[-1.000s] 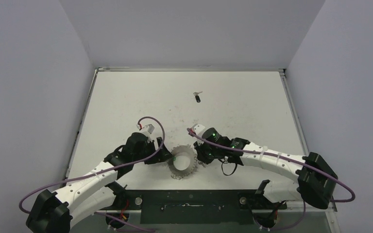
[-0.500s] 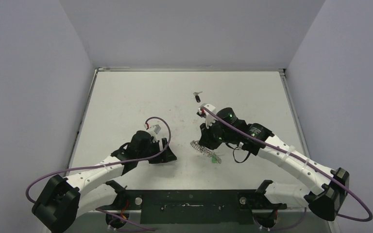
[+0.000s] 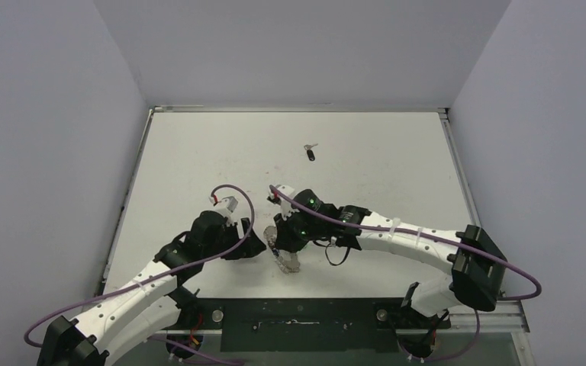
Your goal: Put the keys on the keyring
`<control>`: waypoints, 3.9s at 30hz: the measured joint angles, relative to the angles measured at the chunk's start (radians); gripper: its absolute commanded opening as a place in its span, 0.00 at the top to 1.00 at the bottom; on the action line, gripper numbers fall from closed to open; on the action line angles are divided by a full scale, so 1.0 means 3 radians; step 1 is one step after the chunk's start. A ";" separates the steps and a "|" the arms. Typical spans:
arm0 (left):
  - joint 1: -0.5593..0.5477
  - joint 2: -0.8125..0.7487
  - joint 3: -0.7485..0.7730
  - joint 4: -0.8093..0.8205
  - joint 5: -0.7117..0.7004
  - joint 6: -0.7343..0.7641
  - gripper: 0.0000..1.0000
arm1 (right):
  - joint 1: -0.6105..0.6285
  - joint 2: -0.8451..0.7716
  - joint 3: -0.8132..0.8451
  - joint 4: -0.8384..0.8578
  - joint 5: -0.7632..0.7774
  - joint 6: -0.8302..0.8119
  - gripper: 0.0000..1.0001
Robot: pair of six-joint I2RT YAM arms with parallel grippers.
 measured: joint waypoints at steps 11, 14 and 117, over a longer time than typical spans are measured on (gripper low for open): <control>0.0013 -0.0487 0.0003 -0.0758 -0.0535 -0.0161 0.27 | 0.0243 0.0609 -0.0249 0.0467 0.0142 0.0273 0.32; 0.0013 -0.0684 -0.0031 -0.0792 -0.0628 -0.0262 0.27 | 0.0223 0.0486 -0.0371 0.0539 0.0191 0.0299 0.26; -0.0170 -0.0066 -0.0954 0.1946 0.0421 0.1339 0.63 | -0.0394 0.1260 -0.0228 0.0867 -0.1488 -0.2772 1.00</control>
